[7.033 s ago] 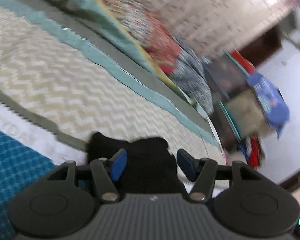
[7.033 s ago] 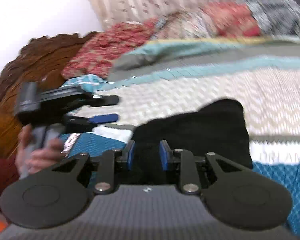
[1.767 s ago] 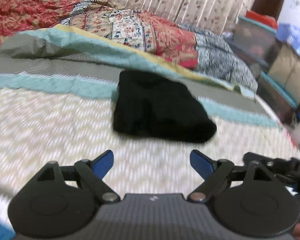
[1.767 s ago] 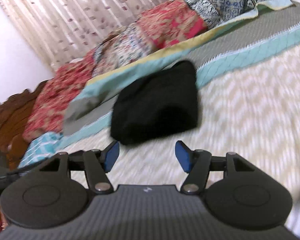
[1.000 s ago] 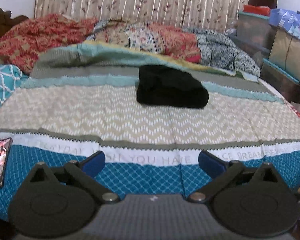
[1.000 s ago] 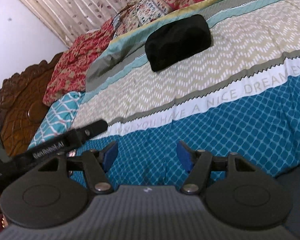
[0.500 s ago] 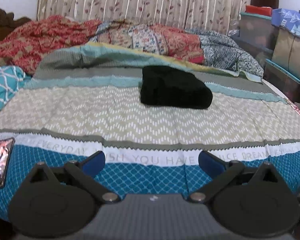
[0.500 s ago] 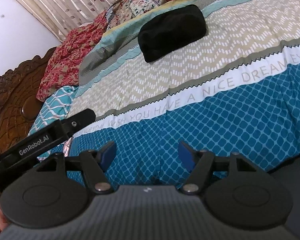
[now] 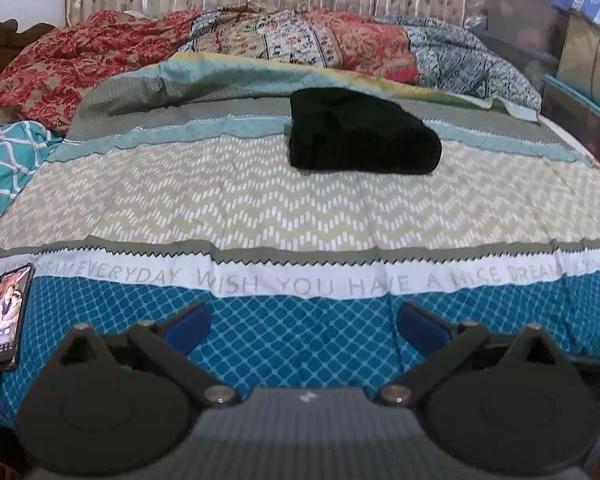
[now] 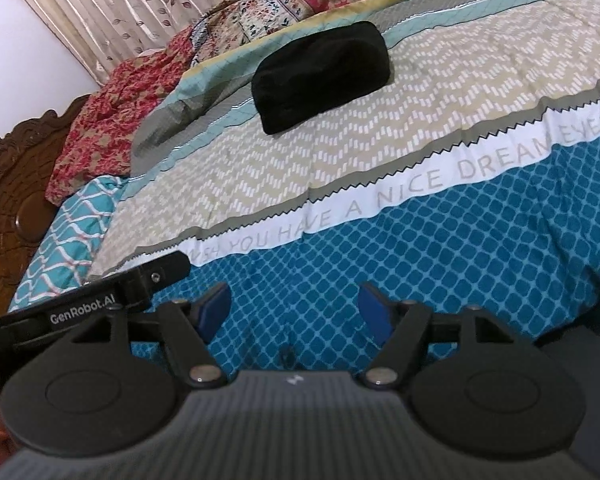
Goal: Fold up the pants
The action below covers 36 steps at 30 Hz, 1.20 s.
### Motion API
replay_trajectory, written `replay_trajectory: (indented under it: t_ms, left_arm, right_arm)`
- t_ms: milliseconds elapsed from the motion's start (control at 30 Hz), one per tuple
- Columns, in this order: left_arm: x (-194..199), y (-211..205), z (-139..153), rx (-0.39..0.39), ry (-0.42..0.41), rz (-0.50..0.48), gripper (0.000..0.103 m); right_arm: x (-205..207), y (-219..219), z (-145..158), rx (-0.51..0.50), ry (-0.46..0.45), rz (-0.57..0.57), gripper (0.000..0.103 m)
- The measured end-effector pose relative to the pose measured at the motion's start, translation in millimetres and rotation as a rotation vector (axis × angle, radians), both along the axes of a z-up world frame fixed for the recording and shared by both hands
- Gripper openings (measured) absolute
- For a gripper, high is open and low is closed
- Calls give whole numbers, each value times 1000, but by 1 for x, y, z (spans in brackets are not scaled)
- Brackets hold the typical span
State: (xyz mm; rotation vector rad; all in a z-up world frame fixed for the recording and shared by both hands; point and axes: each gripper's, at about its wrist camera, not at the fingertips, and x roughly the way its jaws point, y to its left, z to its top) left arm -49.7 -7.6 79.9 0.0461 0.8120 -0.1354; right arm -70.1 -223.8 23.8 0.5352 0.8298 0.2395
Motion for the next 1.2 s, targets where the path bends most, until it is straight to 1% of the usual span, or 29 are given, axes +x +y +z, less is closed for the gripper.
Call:
replay_trajectory:
  t_ms: [233, 600, 967, 1200]
  left_arm:
    - [1, 0, -4, 22, 15, 10, 103]
    - [5, 1, -15, 51, 77, 25, 103]
    - [6, 2, -18, 83, 78, 42, 103]
    - [7, 4, -20, 65, 102, 41, 103]
  right_arm:
    - [0, -2, -2, 4, 11, -8, 73]
    - [-2, 2, -3, 14, 27, -27, 73]
    - [-3, 3, -4, 10, 29, -27, 74]
    - [-2, 0, -5, 13, 33, -30, 74]
